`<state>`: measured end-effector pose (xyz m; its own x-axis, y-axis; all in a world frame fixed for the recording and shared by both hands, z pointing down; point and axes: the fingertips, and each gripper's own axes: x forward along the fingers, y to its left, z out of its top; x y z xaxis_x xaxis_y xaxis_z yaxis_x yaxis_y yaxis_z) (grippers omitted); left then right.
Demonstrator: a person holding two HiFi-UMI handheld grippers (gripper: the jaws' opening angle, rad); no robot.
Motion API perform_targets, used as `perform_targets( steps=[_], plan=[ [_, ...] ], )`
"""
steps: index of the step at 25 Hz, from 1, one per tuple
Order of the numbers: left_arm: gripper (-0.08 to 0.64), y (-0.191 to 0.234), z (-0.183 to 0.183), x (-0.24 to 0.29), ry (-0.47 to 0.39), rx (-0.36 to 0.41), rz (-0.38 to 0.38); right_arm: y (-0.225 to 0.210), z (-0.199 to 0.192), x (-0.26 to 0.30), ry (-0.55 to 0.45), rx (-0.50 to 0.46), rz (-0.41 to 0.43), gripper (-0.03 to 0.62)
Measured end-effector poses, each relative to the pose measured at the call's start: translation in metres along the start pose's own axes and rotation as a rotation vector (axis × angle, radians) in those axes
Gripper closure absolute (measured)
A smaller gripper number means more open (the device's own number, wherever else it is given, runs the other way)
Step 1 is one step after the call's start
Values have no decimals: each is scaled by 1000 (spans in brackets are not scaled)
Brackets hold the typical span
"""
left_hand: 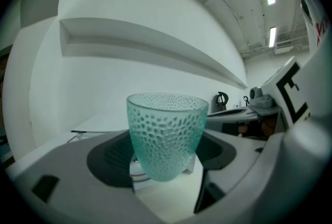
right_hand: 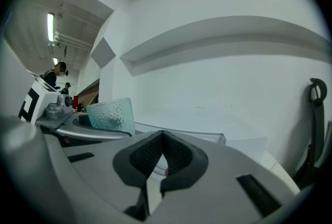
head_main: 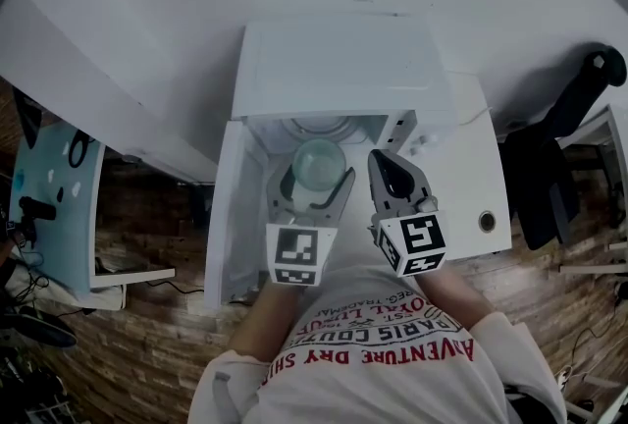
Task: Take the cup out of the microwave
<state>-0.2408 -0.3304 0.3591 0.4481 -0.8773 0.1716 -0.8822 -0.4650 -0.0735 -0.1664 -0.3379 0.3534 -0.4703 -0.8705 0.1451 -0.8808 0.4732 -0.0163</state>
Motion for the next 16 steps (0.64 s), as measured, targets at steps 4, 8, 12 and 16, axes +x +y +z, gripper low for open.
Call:
perform_targets(
  steps=[4,8,12,16],
  plan=[
    [198,3,-2,5,8,-7,5,-3,-3,4,11,1,4,581],
    [198,4,-6,8,20,-10,7,-6,-8,8,26,12,8,581],
    [198,6,-10,9,29,-21,12,-5,-12,12,40,14,14,581],
    [198,9,-13,12,34,-32,13,-5,-15,16,49,13,15,581]
  ],
)
